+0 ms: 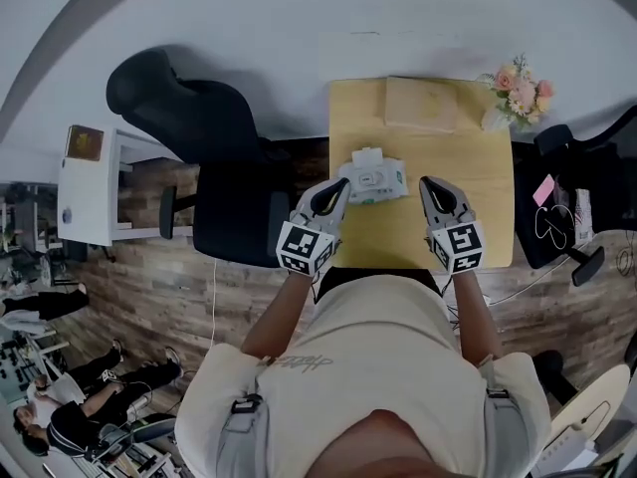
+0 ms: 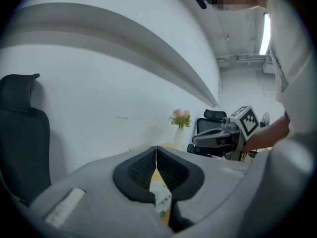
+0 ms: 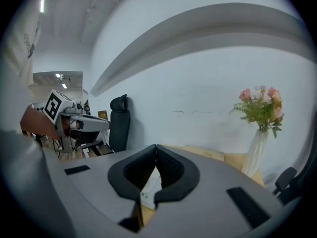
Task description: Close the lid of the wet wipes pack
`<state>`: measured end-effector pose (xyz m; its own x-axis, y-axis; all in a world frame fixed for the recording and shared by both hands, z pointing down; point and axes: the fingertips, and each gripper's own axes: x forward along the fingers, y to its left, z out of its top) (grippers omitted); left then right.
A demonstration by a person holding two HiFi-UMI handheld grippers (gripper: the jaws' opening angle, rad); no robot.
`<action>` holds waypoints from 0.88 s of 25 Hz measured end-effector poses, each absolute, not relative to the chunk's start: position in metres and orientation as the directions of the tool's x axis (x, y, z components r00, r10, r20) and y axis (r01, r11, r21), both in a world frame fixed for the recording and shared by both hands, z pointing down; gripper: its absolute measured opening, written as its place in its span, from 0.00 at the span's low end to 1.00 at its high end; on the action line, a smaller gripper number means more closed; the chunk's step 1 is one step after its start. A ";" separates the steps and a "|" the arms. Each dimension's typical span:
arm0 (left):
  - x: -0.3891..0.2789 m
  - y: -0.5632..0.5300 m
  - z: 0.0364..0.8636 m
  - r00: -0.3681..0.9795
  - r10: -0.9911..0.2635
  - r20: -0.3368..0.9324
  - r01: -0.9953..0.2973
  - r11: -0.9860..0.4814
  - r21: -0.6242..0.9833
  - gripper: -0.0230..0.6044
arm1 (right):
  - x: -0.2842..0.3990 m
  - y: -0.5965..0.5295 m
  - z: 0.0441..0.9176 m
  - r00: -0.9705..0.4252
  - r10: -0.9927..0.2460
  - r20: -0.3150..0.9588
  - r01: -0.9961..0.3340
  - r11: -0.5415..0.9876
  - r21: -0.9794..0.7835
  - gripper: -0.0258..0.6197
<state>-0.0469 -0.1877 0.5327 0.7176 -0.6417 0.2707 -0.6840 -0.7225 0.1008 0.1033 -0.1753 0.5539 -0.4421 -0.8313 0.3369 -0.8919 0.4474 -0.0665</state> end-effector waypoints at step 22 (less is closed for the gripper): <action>-0.049 -0.243 0.624 0.570 -0.723 0.391 -0.816 -0.553 0.168 0.07 | 0.064 -0.300 0.676 -0.642 -0.599 0.479 -0.734 0.661 -0.156 0.05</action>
<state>-0.0486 -0.2427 0.6240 0.5699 -0.7228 0.3908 -0.8162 -0.5528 0.1679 0.0642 -0.2997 0.6759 -0.6416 -0.5988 0.4794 -0.7337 0.6613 -0.1559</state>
